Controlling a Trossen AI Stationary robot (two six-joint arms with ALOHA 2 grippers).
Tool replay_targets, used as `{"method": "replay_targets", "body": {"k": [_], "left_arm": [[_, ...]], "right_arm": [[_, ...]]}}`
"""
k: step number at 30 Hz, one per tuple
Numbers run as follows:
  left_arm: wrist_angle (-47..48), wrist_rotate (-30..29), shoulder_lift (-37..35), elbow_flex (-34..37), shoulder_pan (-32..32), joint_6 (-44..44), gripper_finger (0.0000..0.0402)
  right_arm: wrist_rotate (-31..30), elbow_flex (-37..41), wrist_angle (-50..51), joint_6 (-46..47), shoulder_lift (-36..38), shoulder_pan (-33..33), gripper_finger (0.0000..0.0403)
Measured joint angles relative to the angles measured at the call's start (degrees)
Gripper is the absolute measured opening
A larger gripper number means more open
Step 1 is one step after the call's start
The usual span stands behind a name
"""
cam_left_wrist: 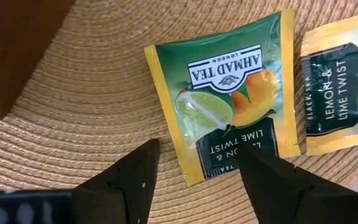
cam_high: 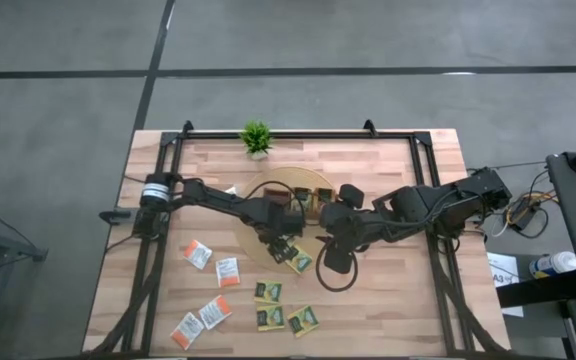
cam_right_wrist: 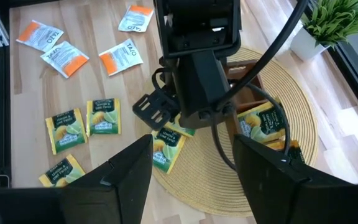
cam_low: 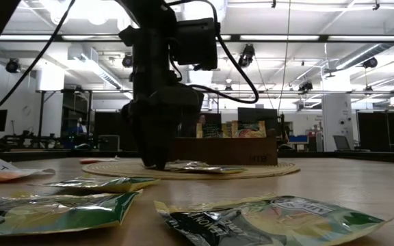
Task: Pick & Place Tea
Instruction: Put the yellow tea bag into the middle section of the wooden organizer
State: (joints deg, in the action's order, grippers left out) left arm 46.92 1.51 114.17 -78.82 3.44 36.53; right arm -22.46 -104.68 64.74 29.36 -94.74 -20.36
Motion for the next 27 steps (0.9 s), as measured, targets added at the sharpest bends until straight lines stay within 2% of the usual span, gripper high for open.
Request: {"method": "replay_targets", "body": {"k": [4,10,11,19,27], "left_arm": [[-0.19,-0.12,-0.19,1.04,-0.28,1.74,0.0179],[0.02,-0.58,-0.13,1.18,-0.39,1.61,0.0031],[-0.01,-0.64,-0.11,1.2,-0.37,1.47,0.0017],[0.66,-1.17,-1.03,1.06,-0.39,1.23,0.0001],[4.56,-2.75,-7.6,-1.0,-0.39,1.13,0.0]], "right_arm": [[-0.02,0.0,0.08,0.0,0.0,0.0,0.0219],[-0.02,0.0,0.21,0.0,0.0,0.0,0.0219],[-0.02,0.0,0.22,0.0,0.0,0.0,0.0219],[-0.02,0.0,0.7,0.0,0.0,0.0,0.0219],[-0.04,0.0,1.05,-0.81,0.0,0.0,0.0219]]}}
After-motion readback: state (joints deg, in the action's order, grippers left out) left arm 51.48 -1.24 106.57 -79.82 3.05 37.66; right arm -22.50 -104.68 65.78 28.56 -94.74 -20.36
